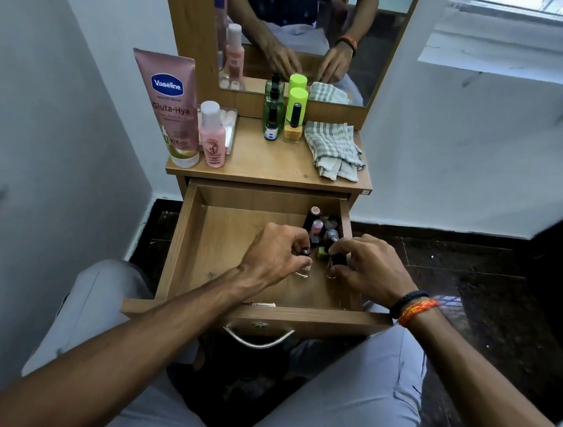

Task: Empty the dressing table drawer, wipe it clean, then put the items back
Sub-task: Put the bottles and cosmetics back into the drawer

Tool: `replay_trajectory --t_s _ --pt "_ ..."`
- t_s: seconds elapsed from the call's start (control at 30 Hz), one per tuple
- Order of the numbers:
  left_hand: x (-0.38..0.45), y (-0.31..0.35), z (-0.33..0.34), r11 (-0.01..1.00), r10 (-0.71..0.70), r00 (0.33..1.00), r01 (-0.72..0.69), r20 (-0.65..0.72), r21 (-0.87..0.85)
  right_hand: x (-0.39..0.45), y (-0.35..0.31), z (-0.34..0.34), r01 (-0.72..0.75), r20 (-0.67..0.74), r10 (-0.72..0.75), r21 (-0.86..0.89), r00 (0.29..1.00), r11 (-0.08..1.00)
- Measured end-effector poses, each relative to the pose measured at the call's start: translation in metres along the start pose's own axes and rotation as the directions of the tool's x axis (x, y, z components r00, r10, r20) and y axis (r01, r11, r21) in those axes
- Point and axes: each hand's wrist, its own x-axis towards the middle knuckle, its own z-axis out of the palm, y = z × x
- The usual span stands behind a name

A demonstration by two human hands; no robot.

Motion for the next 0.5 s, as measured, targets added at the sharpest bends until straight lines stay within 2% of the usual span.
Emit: replay_trajectory --t_s 0.5 --pt "0.011 0.007 0.017 1.0 0.0 0.998 0.001 -0.067 0.023 0.007 0.003 0.013 0.034 -0.014 -0.036 -0.085 0.999 0.996"
